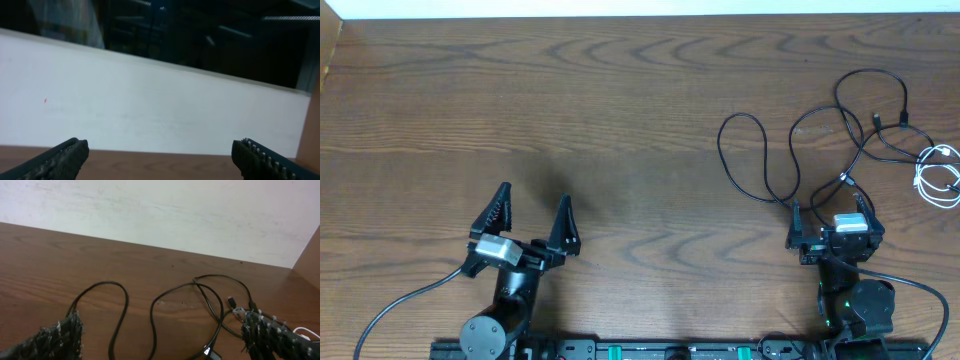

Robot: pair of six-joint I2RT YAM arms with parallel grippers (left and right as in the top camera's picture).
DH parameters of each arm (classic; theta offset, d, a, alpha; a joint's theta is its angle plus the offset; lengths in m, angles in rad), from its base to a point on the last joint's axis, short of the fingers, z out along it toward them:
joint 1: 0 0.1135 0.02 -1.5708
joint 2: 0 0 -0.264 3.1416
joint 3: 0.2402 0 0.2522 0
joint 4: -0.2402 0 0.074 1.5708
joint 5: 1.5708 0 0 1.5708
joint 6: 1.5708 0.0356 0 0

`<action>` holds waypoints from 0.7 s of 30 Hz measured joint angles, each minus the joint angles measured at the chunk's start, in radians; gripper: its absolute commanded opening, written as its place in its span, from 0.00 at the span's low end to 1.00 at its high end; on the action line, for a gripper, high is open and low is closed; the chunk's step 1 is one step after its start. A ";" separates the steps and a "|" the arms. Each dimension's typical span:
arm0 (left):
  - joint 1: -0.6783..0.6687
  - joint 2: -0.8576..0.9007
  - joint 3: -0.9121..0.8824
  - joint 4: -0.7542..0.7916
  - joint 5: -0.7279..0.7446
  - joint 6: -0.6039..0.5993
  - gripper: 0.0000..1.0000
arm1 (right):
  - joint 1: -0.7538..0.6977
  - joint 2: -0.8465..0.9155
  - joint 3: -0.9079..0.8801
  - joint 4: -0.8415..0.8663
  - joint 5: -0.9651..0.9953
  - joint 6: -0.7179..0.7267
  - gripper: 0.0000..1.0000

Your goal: Untangle cables

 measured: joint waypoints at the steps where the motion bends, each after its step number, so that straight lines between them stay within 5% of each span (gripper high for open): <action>1: 0.000 0.000 -0.007 0.000 -0.005 0.000 0.98 | 0.000 0.000 0.000 0.000 0.000 0.000 0.99; 21: 0.000 0.000 -0.065 -0.244 -0.095 0.026 0.98 | 0.000 0.000 0.000 0.000 -0.001 0.000 0.99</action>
